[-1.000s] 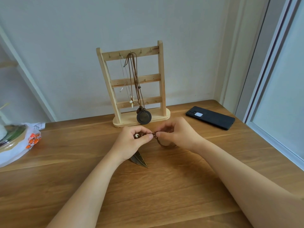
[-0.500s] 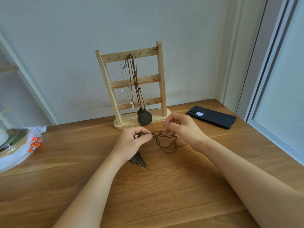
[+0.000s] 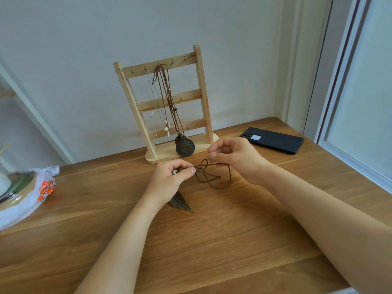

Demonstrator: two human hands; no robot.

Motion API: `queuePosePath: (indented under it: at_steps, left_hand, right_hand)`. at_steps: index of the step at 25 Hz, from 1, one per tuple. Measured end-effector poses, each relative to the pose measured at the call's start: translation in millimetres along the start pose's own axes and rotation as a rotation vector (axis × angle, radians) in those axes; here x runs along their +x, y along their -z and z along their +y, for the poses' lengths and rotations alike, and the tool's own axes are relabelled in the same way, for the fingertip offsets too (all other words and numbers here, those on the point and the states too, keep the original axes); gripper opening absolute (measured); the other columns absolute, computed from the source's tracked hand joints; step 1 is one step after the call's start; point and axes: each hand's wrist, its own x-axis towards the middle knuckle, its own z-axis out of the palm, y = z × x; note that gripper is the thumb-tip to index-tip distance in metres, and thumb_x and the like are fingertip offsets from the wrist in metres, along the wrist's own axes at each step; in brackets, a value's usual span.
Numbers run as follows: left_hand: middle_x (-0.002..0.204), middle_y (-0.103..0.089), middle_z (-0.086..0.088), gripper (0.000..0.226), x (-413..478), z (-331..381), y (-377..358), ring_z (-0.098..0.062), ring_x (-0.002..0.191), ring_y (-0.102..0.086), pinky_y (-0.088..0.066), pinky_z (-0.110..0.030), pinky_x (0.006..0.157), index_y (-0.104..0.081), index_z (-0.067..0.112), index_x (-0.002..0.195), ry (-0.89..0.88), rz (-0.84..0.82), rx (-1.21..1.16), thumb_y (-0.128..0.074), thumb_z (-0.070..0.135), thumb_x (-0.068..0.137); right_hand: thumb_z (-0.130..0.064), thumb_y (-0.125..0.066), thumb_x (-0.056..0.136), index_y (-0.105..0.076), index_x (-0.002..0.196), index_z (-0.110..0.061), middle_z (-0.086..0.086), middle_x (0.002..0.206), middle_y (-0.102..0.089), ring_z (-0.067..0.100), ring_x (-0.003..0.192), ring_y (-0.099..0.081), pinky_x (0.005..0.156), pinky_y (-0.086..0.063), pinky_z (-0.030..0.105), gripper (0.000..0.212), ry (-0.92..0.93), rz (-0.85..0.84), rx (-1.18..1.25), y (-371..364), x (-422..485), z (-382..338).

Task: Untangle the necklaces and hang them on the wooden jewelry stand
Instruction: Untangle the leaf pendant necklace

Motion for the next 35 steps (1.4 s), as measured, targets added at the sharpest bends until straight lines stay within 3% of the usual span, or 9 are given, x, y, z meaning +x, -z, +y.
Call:
queuePosePath:
  at_steps: [5, 8, 13, 16, 21, 26, 29, 33, 35]
  left_hand:
    - [0.077, -0.072, 0.013, 0.013, 0, -2, -1, -0.002, 0.079, -0.063, -0.045, -0.029, 0.08, -0.079, 0.028, 0.081, -0.005, -0.008, 0.004, -0.074, 0.02, 0.089]
    - [0.082, -0.073, 0.014, 0.01, 0, -3, -1, -0.003, 0.085, -0.064, -0.046, -0.031, 0.084, -0.079, 0.029, 0.083, -0.023, -0.034, 0.012, -0.074, 0.022, 0.088]
    - [0.084, -0.073, 0.015, 0.008, 2, -3, -1, -0.003, 0.087, -0.064, -0.045, -0.03, 0.084, -0.079, 0.027, 0.084, -0.019, -0.037, 0.027, -0.075, 0.021, 0.088]
    - [0.082, -0.072, 0.017, 0.01, 2, -3, -3, -0.003, 0.086, -0.064, -0.045, -0.03, 0.083, -0.078, 0.029, 0.083, -0.001, -0.034, 0.037, -0.076, 0.021, 0.087]
    - [0.085, -0.073, 0.017, 0.008, 3, -10, -1, -0.009, 0.093, -0.064, -0.046, -0.032, 0.085, -0.079, 0.032, 0.084, 0.053, -0.017, 0.092, -0.076, 0.025, 0.087]
    - [0.08, -0.073, 0.017, 0.005, 2, -8, -4, -0.001, 0.084, -0.065, -0.044, -0.027, 0.08, -0.08, 0.029, 0.088, 0.067, -0.027, 0.075, -0.075, 0.028, 0.088]
    - [0.092, -0.075, 0.017, 0.011, 1, -10, -2, 0.0, 0.092, -0.066, -0.047, -0.024, 0.082, -0.079, 0.033, 0.095, 0.048, 0.006, 0.098, -0.078, 0.026, 0.086]
    - [0.092, -0.077, 0.01, 0.017, 0, -7, 2, -0.007, 0.083, -0.068, -0.052, -0.024, 0.074, -0.074, 0.033, 0.097, 0.044, 0.049, 0.024, -0.078, 0.02, 0.086]
    - [0.092, -0.076, 0.013, 0.015, 1, -6, 1, -0.005, 0.087, -0.068, -0.05, -0.026, 0.08, -0.075, 0.032, 0.095, 0.013, 0.054, 0.035, -0.078, 0.021, 0.086]
  right_hand:
    - [-0.012, -0.082, 0.081, -0.068, 0.117, -0.019, 0.001, 0.107, -0.075, 0.019, 0.096, -0.073, 0.089, -0.058, 0.034, 0.039, 0.004, -0.136, -0.211, -2, -3, 3]
    - [-0.005, -0.076, 0.086, -0.062, 0.13, -0.019, -0.001, 0.117, -0.07, 0.023, 0.091, -0.073, 0.077, -0.06, 0.03, 0.048, -0.02, -0.122, -0.217, -3, -4, 2]
    - [0.001, -0.073, 0.086, -0.073, 0.111, -0.013, -0.002, 0.092, -0.076, 0.006, 0.087, -0.072, 0.085, -0.054, 0.021, 0.029, 0.031, -0.065, -0.241, -3, -3, -3]
    - [0.0, -0.067, 0.089, -0.073, 0.109, -0.015, 0.0, 0.091, -0.073, 0.012, 0.09, -0.068, 0.091, -0.051, 0.029, 0.025, -0.022, 0.031, -0.052, 0, -1, -4]
    - [0.001, -0.044, 0.093, -0.065, 0.119, -0.017, -0.003, 0.082, -0.055, 0.011, 0.071, -0.045, 0.075, -0.039, 0.03, 0.038, -0.191, 0.065, 0.432, 14, 4, -18]
    - [-0.011, -0.047, 0.095, -0.057, 0.13, -0.017, -0.004, 0.076, -0.051, 0.011, 0.067, -0.042, 0.077, -0.033, 0.031, 0.037, -0.178, 0.124, 0.868, 39, 5, -16]
    - [-0.016, -0.059, 0.093, -0.064, 0.123, -0.016, -0.004, 0.072, -0.048, 0.012, 0.066, -0.043, 0.076, -0.036, 0.032, 0.03, -0.197, 0.215, 0.732, 37, 7, -10]
    - [-0.015, -0.064, 0.088, -0.075, 0.095, -0.01, -0.001, 0.073, -0.062, 0.014, 0.078, -0.06, 0.083, -0.048, 0.031, 0.014, -0.09, 0.512, 0.005, 36, 7, -4]
    - [-0.014, -0.067, 0.086, -0.075, 0.093, -0.018, -0.003, 0.086, -0.069, 0.01, 0.084, -0.063, 0.08, -0.05, 0.026, 0.011, 0.017, 0.483, -0.212, 28, 4, -5]
